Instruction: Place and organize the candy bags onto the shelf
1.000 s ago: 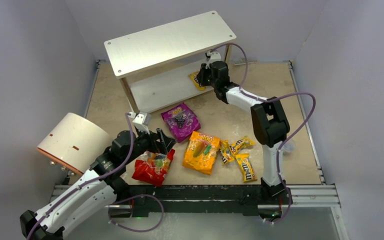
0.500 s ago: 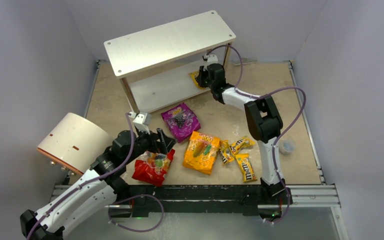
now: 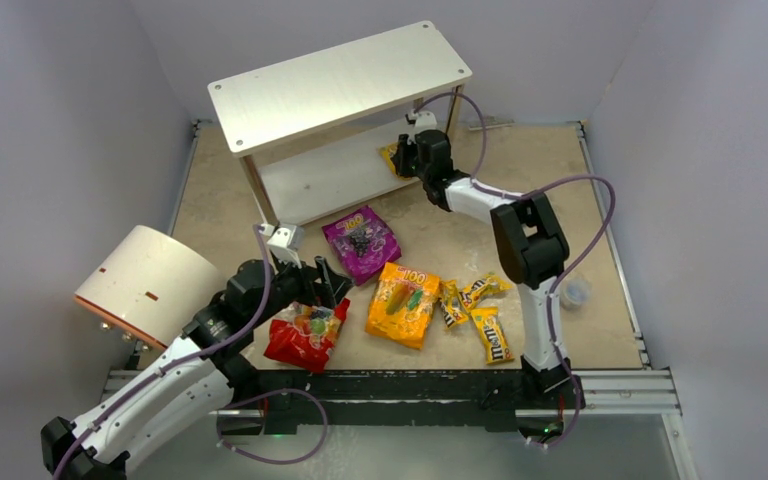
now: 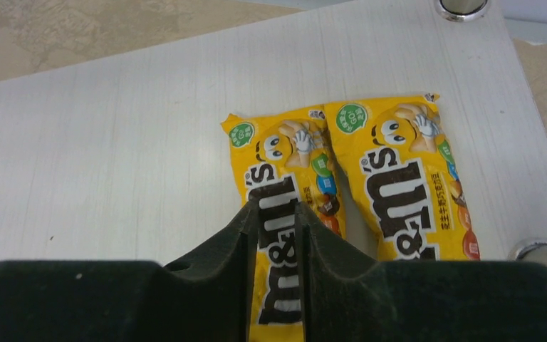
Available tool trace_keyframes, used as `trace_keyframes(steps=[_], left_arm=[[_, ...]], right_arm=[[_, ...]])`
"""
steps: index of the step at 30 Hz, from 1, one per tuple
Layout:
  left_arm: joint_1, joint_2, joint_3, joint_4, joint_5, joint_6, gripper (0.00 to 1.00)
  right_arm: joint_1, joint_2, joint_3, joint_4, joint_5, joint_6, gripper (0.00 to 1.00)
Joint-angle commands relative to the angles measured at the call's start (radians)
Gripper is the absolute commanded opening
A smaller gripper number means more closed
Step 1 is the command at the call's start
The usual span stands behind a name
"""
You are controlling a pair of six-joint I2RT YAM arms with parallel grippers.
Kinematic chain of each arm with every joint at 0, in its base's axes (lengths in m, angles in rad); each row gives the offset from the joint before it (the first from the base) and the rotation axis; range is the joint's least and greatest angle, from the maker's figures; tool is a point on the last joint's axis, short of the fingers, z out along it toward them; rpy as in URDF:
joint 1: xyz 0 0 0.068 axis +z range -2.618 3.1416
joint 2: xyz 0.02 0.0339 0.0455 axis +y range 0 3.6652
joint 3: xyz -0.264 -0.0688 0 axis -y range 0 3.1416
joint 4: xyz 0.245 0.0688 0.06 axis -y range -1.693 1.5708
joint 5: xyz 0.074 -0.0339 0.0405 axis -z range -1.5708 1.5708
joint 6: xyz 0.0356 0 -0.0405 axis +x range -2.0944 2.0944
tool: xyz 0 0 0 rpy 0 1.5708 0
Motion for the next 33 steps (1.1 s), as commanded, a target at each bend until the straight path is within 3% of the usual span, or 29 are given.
trace_keyframes(steps=[1, 8, 12, 15, 17, 20, 25, 29, 33], left_arm=[[-0.001, 0.0, 0.021, 0.054, 0.022, -0.006, 1.0], [-0.001, 0.014, 0.015, 0.07, 0.044, -0.015, 1.0], [-0.001, 0.013, 0.008, 0.077, 0.047, -0.021, 1.0], [-0.001, 0.011, 0.009, 0.079, 0.051, -0.02, 1.0], [-0.001, 0.012, 0.007, 0.085, 0.053, -0.02, 1.0], [-0.001, 0.022, 0.007, 0.105, 0.063, -0.014, 1.0], [-0.001, 0.068, 0.011, 0.141, 0.077, -0.004, 1.0], [-0.001, 0.111, 0.01, 0.179, 0.093, -0.001, 1.0], [-0.001, 0.157, 0.014, 0.241, 0.121, 0.001, 1.0]], right_arm=[[0.017, -0.127, -0.025, -0.029, -0.002, -0.026, 0.29], [0.02, -0.281, -0.119, 0.023, -0.077, -0.023, 0.33], [0.02, -0.403, -0.256, 0.035, -0.072, 0.003, 0.45], [0.02, -0.558, -0.458, 0.037, -0.041, 0.037, 0.73], [0.02, -0.705, -0.592, 0.016, 0.007, 0.062, 0.97], [0.02, -0.903, -0.748, -0.111, 0.034, 0.127, 0.99], [0.02, -1.165, -0.87, -0.448, 0.133, 0.246, 0.99], [0.02, -1.29, -0.891, -0.775, 0.238, 0.434, 0.99], [0.02, -1.322, -0.93, -0.884, 0.239, 0.552, 0.99]])
